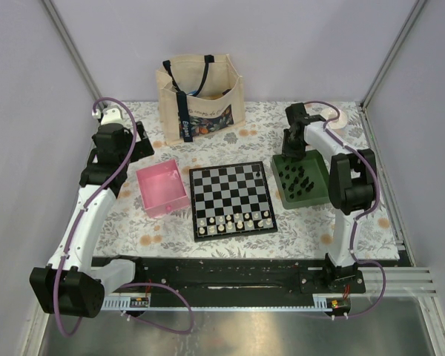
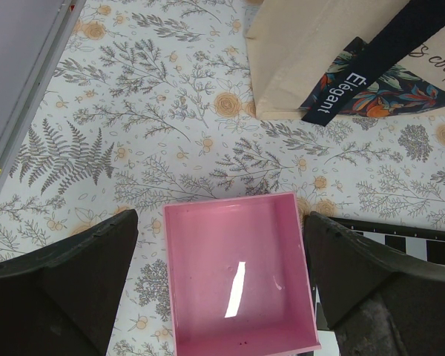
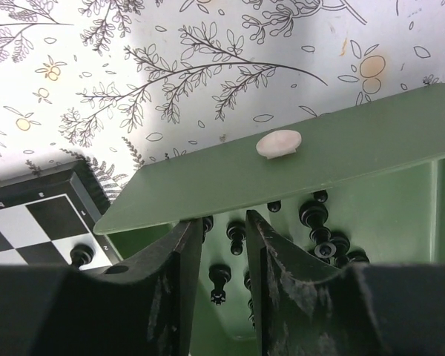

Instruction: Set up the chess pieces on the board

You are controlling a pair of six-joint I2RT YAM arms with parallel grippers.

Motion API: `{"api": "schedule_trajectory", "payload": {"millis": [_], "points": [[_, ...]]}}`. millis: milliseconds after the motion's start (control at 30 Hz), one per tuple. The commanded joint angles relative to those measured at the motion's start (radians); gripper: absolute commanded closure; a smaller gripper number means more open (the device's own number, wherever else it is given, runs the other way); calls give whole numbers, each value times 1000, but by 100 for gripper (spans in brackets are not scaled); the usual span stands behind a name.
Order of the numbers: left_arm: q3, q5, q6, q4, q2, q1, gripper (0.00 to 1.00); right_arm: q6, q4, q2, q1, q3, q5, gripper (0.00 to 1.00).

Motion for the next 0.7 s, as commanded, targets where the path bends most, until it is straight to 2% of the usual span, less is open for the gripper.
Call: {"api": "schedule_trajectory", "payload": {"millis": [0,433,667], "points": [[9,14,9,27,-12,5,1,-12,-21,29,-1,47,-2,61],[9,11,10,25,-15,2,1,-17,-10,62,-1,41,-2,60],[10,16,9,27,-15,2,1,-32,129,2,-1,-63,-20,61]]}}
